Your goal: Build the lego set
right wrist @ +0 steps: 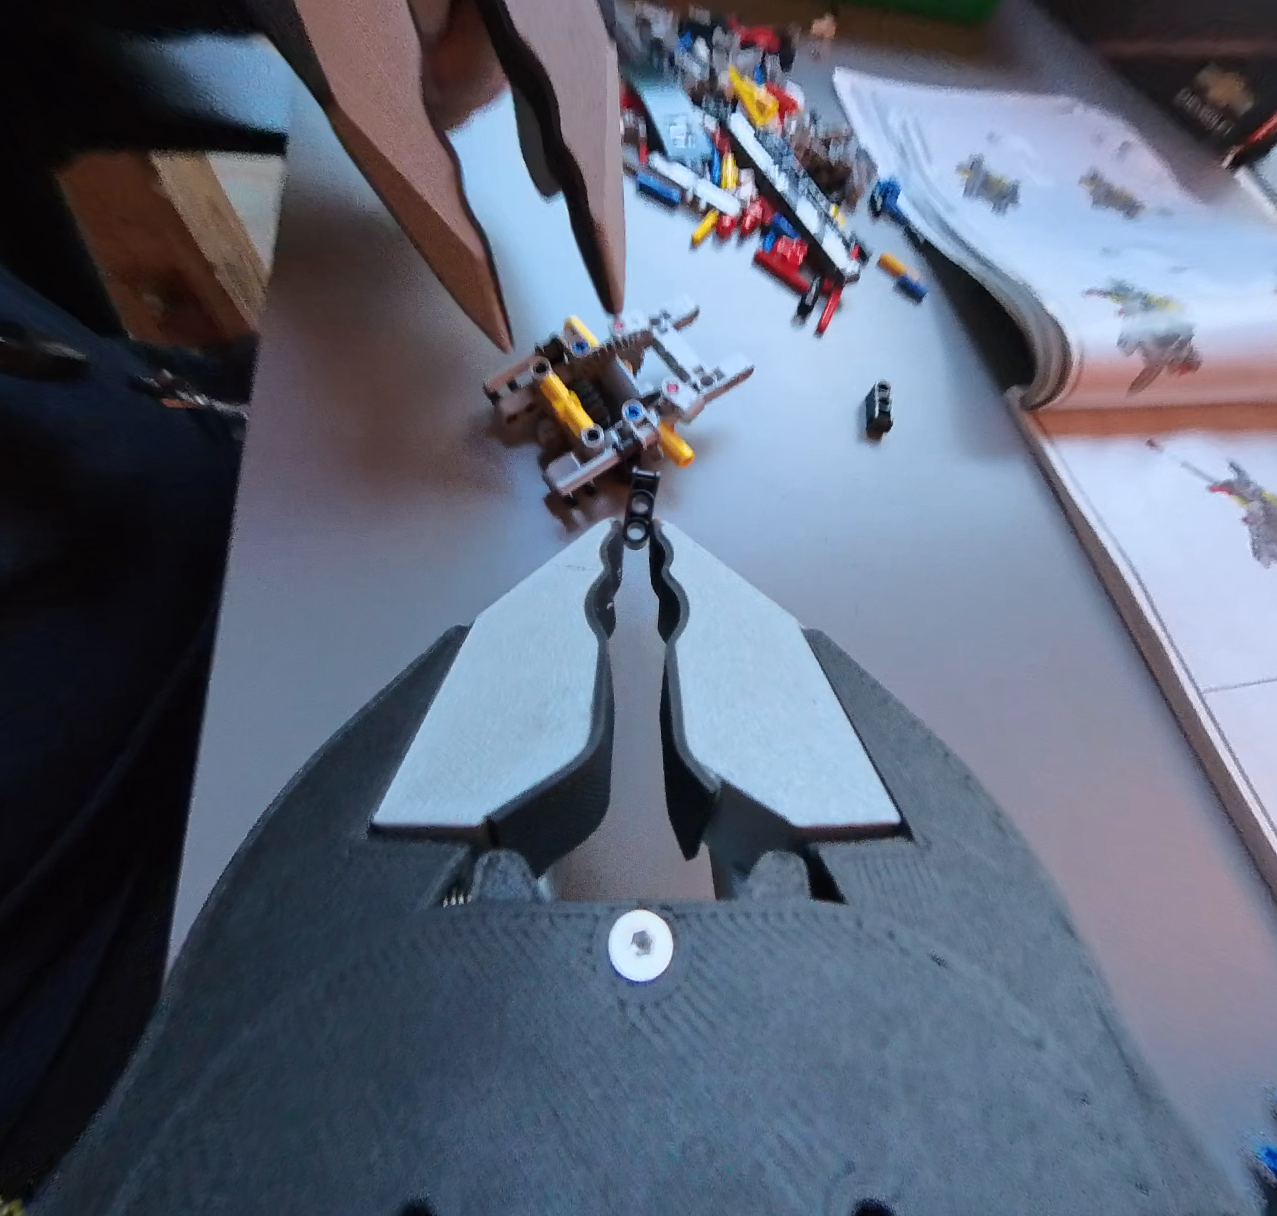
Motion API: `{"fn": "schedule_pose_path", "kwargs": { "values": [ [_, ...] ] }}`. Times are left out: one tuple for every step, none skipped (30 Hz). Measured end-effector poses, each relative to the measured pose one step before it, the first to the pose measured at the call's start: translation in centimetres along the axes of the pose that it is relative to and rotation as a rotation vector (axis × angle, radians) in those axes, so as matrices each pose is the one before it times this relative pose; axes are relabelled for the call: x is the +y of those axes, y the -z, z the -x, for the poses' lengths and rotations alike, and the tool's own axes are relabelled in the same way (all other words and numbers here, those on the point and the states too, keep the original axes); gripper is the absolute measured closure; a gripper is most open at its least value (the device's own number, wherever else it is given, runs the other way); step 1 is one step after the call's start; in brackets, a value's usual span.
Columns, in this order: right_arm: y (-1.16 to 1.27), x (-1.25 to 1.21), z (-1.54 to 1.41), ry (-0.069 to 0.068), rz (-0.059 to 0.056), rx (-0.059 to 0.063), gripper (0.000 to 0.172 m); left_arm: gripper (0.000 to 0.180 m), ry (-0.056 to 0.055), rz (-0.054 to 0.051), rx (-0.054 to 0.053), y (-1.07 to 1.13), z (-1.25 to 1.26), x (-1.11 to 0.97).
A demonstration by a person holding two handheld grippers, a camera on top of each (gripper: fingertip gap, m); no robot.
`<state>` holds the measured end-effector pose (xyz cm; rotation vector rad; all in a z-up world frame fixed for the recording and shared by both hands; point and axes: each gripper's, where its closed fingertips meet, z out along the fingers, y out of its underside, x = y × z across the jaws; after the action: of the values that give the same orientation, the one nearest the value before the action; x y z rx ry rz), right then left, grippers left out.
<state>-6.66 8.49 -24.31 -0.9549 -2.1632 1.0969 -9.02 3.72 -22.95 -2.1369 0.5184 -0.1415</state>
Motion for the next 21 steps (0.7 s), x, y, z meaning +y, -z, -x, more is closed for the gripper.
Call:
{"fn": "schedule_pose_path", "kwargs": {
  "values": [
    [0.202, -0.685, 0.177, -0.0061, -0.0379, -0.0053, 0.167, 0.154, 0.0056, -0.0134, 0.0138, -0.106, -0.119, -0.31],
    [0.129, -0.573, 0.24, -0.0109, -0.0316, -0.0123, 0.167, 0.154, 0.0056, -0.0088, 0.0052, -0.175, 0.004, -0.254],
    [0.05, -0.474, 0.304, -0.0131, -0.0287, -0.0191, 0.167, 0.155, 0.0003, -0.0041, 0.0016, -0.226, 0.046, -0.201],
    [-0.023, -0.373, 0.328, -0.0152, -0.026, -0.0235, 0.167, 0.155, -0.006, -0.0022, 0.003, -0.237, -0.003, -0.159],
    [-0.042, -0.258, 0.267, -0.016, -0.0195, -0.0209, 0.167, 0.155, -0.0073, -0.0003, 0.0, -0.235, 0.008, -0.131],
    [-0.043, -0.183, 0.172, -0.0147, -0.0134, -0.0155, 0.167, 0.155, -0.0045, 0.0035, 0.0022, -0.243, -0.026, -0.052],
    [-0.02, -0.189, 0.129, -0.0127, -0.0125, -0.0118, 0.167, 0.155, 0.0, 0.0041, 0.0068, -0.24, -0.132, -0.01],
    [0.02, -0.24, 0.109, -0.0103, -0.0155, -0.0093, 0.167, 0.155, 0.0025, 0.001, 0.0088, -0.224, -0.195, -0.006],
    [0.024, -0.258, 0.073, -0.0077, -0.017, -0.006, 0.167, 0.155, 0.0003, 0.0009, 0.0056, -0.193, -0.178, 0.024],
    [0.018, -0.167, 0.008, -0.0052, -0.0115, -0.0018, 0.168, 0.155, -0.0037, 0.0027, -0.0021, -0.146, -0.056, 0.084],
    [0.0, -0.001, -0.1, -0.0045, -0.001, 0.0053, 0.168, 0.155, -0.0049, 0.0024, -0.0036, -0.094, -0.022, 0.105],
    [-0.032, 0.064, -0.119, -0.0046, 0.004, 0.0055, 0.167, 0.156, -0.0026, 0.001, -0.001, -0.059, -0.024, 0.085],
    [-0.031, 0.041, -0.048, -0.0048, 0.0029, 0.0, 0.167, 0.156, 0.0011, 0.0013, -0.0025, -0.022, 0.048, 0.084],
    [-0.028, 0.025, -0.045, -0.0053, 0.0016, -0.0011, 0.167, 0.157, 0.0041, 0.0001, -0.0043, 0.011, 0.114, 0.042],
    [-0.021, 0.012, -0.061, -0.0054, 0.0011, 0.0006, 0.167, 0.157, 0.0054, -0.0053, -0.0018, 0.037, 0.097, -0.048],
    [-0.008, 0.004, -0.039, -0.0046, -0.0001, 0.0, 0.167, 0.158, 0.006, -0.0064, 0.0013, 0.038, 0.042, -0.084],
    [-0.001, -0.004, -0.06, -0.0044, -0.001, 0.0014, 0.167, 0.159, 0.0046, -0.0031, -0.0032, 0.026, 0.11, -0.05],
    [0.006, -0.006, -0.106, -0.0048, -0.0004, 0.0049, 0.167, 0.159, -0.0001, 0.0011, -0.0092, 0.033, 0.185, 0.025],
    [-0.004, 0.029, -0.171, -0.0068, 0.0013, 0.0085, 0.167, 0.16, -0.0045, 0.0073, -0.0165, 0.048, 0.318, 0.139],
    [-0.02, 0.059, -0.274, -0.0106, 0.0038, 0.014, 0.167, 0.161, -0.0064, 0.0167, -0.0209, 0.049, 0.393, 0.333],
    [-0.031, 0.099, -0.367, -0.0138, 0.0063, 0.0174, 0.167, 0.162, -0.0058, 0.0266, -0.0153, 0.046, 0.318, 0.506]
  ]
}}
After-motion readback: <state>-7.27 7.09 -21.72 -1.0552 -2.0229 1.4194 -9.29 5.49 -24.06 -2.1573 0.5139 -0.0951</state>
